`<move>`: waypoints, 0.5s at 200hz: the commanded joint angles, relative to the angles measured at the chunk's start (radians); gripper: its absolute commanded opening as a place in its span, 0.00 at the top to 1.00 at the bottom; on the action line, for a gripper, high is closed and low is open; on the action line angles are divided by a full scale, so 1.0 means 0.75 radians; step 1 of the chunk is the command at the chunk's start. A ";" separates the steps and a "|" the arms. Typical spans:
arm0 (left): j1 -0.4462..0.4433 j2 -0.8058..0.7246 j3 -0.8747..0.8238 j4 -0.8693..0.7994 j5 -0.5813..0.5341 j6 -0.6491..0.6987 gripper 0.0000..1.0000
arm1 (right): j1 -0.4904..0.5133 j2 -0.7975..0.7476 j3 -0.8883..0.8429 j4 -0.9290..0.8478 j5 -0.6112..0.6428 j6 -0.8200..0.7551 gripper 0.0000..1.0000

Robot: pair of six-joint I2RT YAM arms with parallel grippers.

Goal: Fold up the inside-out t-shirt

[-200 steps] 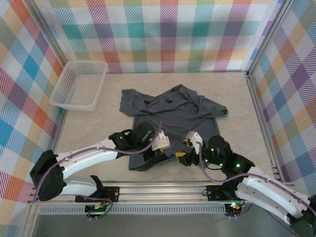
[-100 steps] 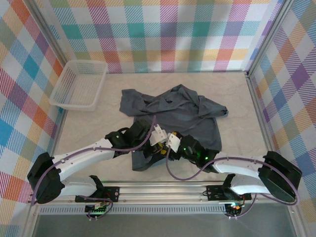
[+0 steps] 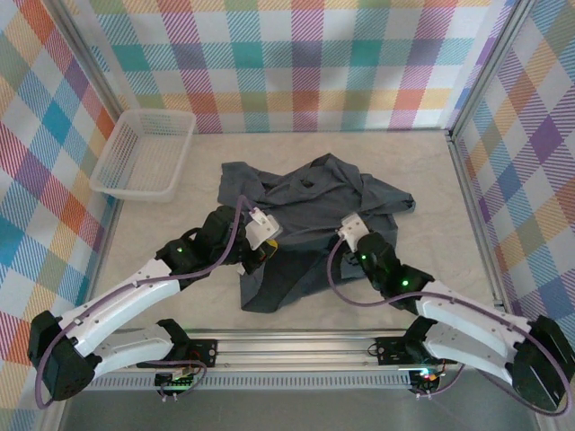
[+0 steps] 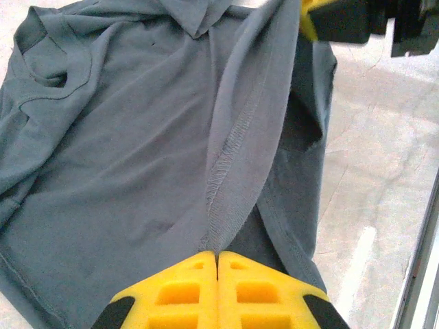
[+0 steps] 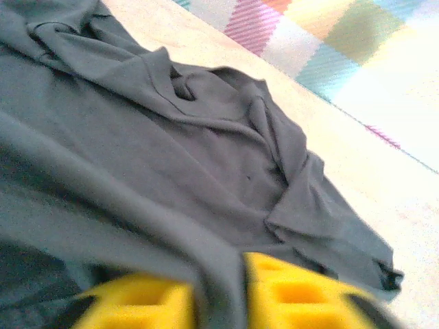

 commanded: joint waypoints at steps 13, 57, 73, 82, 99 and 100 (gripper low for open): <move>0.008 0.086 -0.045 0.136 0.160 -0.055 0.90 | -0.014 -0.083 0.080 -0.229 -0.282 0.237 1.00; -0.070 0.349 -0.084 0.534 0.210 -0.181 0.00 | -0.012 -0.091 0.154 -0.164 -0.386 0.295 1.00; -0.105 0.461 -0.022 0.565 0.202 -0.174 0.00 | -0.014 -0.080 0.206 -0.205 -0.391 0.303 1.00; -0.123 0.517 -0.003 0.609 0.174 -0.176 0.00 | -0.012 -0.073 0.234 -0.237 -0.396 0.300 1.00; -0.132 0.607 0.038 0.662 0.190 -0.185 0.00 | -0.019 -0.068 0.265 -0.274 -0.380 0.338 1.00; -0.133 0.612 0.040 0.664 0.195 -0.185 0.00 | -0.021 -0.066 0.269 -0.277 -0.379 0.342 1.00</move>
